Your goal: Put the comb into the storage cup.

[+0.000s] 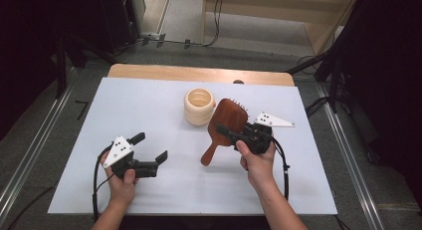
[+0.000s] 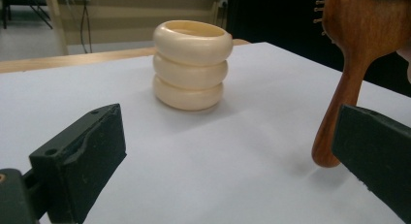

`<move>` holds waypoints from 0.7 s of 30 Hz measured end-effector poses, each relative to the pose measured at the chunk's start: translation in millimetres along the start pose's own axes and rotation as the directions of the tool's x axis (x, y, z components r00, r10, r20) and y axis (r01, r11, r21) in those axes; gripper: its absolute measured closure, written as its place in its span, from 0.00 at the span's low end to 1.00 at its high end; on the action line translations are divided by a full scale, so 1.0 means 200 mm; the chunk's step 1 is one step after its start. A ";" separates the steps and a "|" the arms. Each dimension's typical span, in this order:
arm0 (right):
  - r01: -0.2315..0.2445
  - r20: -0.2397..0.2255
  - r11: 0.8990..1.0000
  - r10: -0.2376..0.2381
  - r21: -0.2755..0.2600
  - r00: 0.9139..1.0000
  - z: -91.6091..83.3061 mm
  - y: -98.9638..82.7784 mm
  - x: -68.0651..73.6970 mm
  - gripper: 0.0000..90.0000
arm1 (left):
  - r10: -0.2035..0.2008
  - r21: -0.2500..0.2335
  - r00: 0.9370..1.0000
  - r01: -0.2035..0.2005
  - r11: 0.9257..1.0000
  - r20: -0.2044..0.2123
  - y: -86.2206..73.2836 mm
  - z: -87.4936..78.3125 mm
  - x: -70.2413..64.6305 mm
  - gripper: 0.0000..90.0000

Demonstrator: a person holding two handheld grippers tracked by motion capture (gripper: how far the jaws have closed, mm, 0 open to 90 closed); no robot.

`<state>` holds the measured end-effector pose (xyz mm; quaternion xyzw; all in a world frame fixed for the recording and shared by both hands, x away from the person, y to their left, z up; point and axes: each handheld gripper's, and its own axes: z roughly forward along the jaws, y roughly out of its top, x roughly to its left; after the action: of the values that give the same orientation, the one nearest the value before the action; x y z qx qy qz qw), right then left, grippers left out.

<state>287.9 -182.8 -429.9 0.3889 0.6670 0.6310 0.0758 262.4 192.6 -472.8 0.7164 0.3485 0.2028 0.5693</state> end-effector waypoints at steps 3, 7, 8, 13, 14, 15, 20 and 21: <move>-0.001 0.004 1.000 0.001 0.001 1.000 0.00 0.01 -0.01 0.58 | 0.005 0.002 1.000 -0.005 1.000 -0.021 -0.02 -0.04 0.04 0.00; 0.009 0.013 1.000 -0.009 -0.002 1.000 0.00 0.03 -0.01 0.58 | 0.003 0.021 0.998 -0.002 1.000 -0.058 -0.03 -0.08 0.08 0.00; 0.011 0.013 1.000 -0.011 -0.003 1.000 0.00 0.03 -0.01 0.58 | 0.004 0.024 0.998 -0.002 1.000 -0.062 -0.03 -0.09 0.09 0.00; 0.020 0.014 1.000 -0.020 -0.006 1.000 0.01 0.05 -0.02 0.58 | 0.012 0.025 0.997 -0.010 1.000 -0.079 -0.05 -0.14 0.12 0.00; 0.019 0.010 1.000 -0.019 -0.008 1.000 0.01 0.06 -0.02 0.58 | 0.009 0.023 0.997 -0.007 1.000 -0.081 -0.05 -0.15 0.13 0.00; 0.020 0.009 1.000 -0.020 -0.009 1.000 0.01 0.06 -0.02 0.58 | 0.012 0.027 0.996 -0.009 1.000 -0.088 -0.05 -0.16 0.13 0.00; 0.034 0.019 0.999 -0.034 -0.007 0.999 0.03 0.08 -0.02 0.58 | 0.003 0.025 0.995 -0.001 1.000 -0.102 -0.07 -0.21 0.17 0.00; 0.033 0.022 0.999 -0.033 -0.007 0.999 0.03 0.09 -0.02 0.58 | 0.001 0.025 0.994 0.002 1.000 -0.105 -0.07 -0.22 0.18 0.00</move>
<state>301.8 -182.2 -416.8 0.3845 0.6703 0.6276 0.0950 252.9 249.4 -477.8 0.7118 0.3806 0.2356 0.5412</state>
